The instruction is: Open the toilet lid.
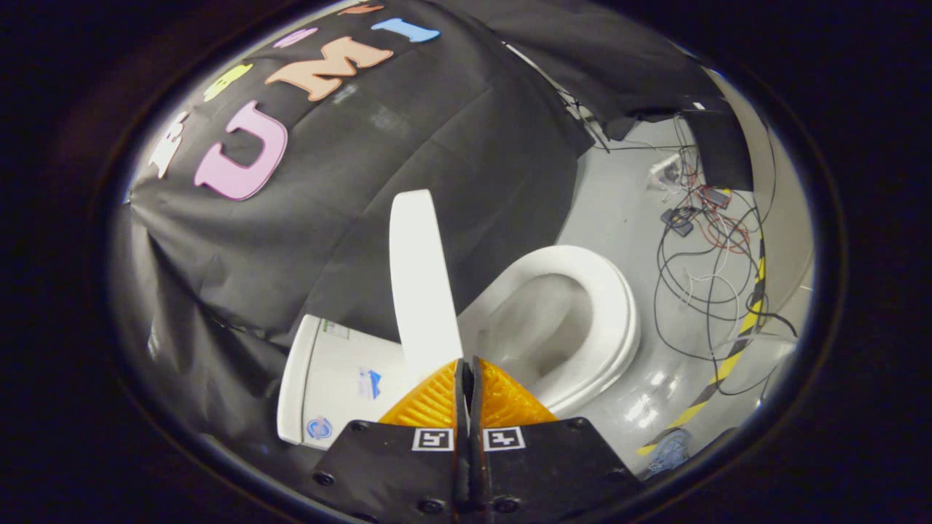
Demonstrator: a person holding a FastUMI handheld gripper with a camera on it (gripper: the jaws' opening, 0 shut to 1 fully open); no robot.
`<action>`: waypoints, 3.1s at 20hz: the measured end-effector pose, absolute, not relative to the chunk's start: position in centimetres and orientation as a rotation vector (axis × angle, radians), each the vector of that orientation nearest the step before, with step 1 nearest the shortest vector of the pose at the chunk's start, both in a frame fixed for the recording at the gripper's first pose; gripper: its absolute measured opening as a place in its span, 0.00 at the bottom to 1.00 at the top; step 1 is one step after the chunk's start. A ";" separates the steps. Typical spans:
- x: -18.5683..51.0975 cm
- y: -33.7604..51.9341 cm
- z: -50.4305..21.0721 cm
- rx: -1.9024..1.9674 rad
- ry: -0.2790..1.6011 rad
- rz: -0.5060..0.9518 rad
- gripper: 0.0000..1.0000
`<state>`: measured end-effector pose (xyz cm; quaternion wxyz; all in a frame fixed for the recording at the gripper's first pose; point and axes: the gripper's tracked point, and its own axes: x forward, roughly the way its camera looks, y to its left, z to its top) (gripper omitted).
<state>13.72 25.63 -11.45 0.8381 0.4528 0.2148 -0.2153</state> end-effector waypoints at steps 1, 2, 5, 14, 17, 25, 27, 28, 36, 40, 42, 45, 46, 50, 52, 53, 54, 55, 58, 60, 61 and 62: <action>13.9 26.1 -10.9 0.933 0.460 -0.441 0.01; 14.2 26.6 -10.3 0.904 0.465 -0.431 0.01; 15.0 28.3 -8.8 0.837 0.516 -0.395 0.01; 17.7 32.7 -5.6 0.701 0.545 -0.278 0.01; 18.2 33.6 -4.9 0.601 0.537 -0.264 0.01; 19.2 35.8 -4.0 0.537 0.486 -0.211 0.01; 19.7 36.4 -3.8 0.516 0.480 -0.201 0.01; 20.0 36.9 -3.6 0.498 0.478 -0.193 0.01; 22.3 40.8 -2.3 0.363 0.455 -0.143 0.01; 23.4 43.2 -2.3 0.322 0.423 -0.128 0.01; 24.4 44.9 -2.4 0.321 0.413 -0.110 0.00; 25.0 46.3 -2.2 0.262 0.393 -0.103 0.08; 25.2 47.0 -2.4 0.238 0.401 -0.092 0.08; 26.0 48.0 -2.1 0.139 0.389 -0.107 0.08; 26.0 48.0 -2.2 0.133 0.381 -0.121 0.08; 26.1 48.1 -2.1 0.124 0.376 -0.130 0.08; 26.1 48.2 -2.1 0.102 0.374 -0.137 0.08; 26.3 48.3 -2.1 0.074 0.373 -0.144 0.08; 26.3 48.4 -1.8 -0.004 0.373 -0.182 0.08; 26.4 49.1 -2.0 -0.032 0.381 -0.192 0.08; 26.2 49.3 -1.7 -0.052 0.369 -0.186 0.17; 26.4 49.9 -1.9 -0.052 0.367 -0.161 0.25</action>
